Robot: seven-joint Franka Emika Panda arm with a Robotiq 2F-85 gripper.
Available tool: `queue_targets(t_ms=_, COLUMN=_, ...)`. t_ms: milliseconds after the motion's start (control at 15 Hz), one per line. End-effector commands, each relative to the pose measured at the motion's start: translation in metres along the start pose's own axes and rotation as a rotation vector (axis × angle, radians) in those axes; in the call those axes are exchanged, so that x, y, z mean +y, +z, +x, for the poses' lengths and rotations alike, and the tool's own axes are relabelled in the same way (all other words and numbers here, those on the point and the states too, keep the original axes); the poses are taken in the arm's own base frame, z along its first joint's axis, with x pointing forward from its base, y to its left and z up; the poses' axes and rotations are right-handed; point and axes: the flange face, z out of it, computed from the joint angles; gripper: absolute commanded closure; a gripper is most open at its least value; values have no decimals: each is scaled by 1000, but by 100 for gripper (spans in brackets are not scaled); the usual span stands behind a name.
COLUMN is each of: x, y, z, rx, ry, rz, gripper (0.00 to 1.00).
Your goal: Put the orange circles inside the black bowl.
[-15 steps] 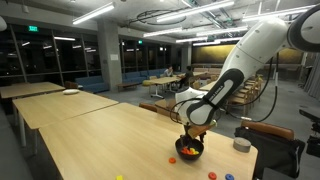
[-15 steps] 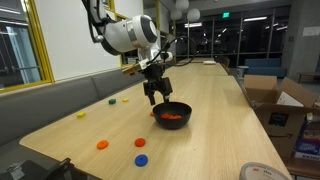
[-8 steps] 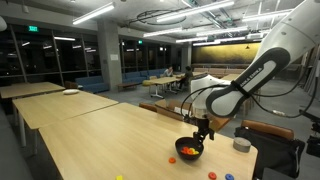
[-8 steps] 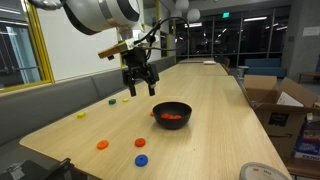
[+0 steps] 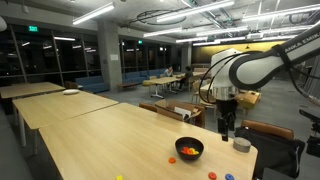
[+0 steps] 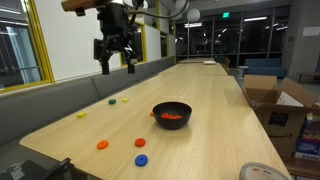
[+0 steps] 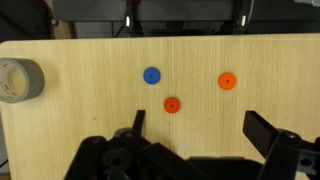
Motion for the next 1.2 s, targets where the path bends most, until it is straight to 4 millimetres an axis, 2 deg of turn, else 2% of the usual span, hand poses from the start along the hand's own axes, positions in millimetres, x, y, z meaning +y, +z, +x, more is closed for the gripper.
queue_targets(t_ms=0, x=7, y=-28, z=-34, rx=14, ry=-38, rz=38, gripper=0)
queue_targets(t_ms=267, x=12, y=-34, z=-51, rx=66, ry=-6, rz=28, gripper=0)
queue_targets(t_ms=733, x=9, y=-25, z=-90, rx=110, ry=4, rz=33, gripper=0)
queue_targets(t_ms=800, x=9, y=-43, z=-84, rx=117, ry=17, rz=47, gripper=0)
queue_targets(t_ms=867, x=11, y=-25, z=-74, rx=76, ry=1, rz=24, gripper=0)
queue_targets(t_ms=1133, x=11, y=-25, z=-75, rx=73, ry=1, rz=24, gripper=0)
